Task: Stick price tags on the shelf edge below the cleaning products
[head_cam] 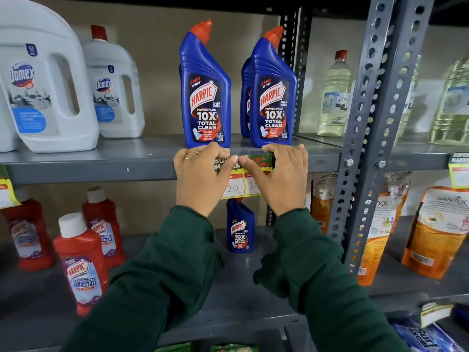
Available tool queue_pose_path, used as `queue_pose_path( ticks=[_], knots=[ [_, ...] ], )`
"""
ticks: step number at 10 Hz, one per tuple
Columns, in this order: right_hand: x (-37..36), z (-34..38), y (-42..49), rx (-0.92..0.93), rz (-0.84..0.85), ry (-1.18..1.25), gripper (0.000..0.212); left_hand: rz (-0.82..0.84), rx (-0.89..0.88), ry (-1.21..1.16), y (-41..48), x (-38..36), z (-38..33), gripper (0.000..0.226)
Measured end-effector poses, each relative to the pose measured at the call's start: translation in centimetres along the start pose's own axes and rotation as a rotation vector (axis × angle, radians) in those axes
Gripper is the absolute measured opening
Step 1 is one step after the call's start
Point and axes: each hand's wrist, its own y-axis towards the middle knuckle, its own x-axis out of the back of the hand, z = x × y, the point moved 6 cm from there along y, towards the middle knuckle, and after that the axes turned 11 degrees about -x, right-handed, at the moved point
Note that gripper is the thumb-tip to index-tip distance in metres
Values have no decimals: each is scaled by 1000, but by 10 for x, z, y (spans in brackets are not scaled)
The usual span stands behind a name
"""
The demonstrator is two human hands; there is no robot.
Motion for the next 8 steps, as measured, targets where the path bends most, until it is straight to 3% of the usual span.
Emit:
queue_pose_path(
  ticks=[1,4,6,8],
  knots=[
    [4,-4,0,-36,-13,85,39,-32,-31,47,-1,0,1,15],
    [5,-13,1,-145,47,303,17,-18,-27,-63,-1,12,8,15],
    [1,-19,2,-162,84,249,5,32,-7,-71,-1,14,14,24],
    [18,-15,0,-281,119,431,5,59,-32,-74,-3,20,6,29]
  ],
)
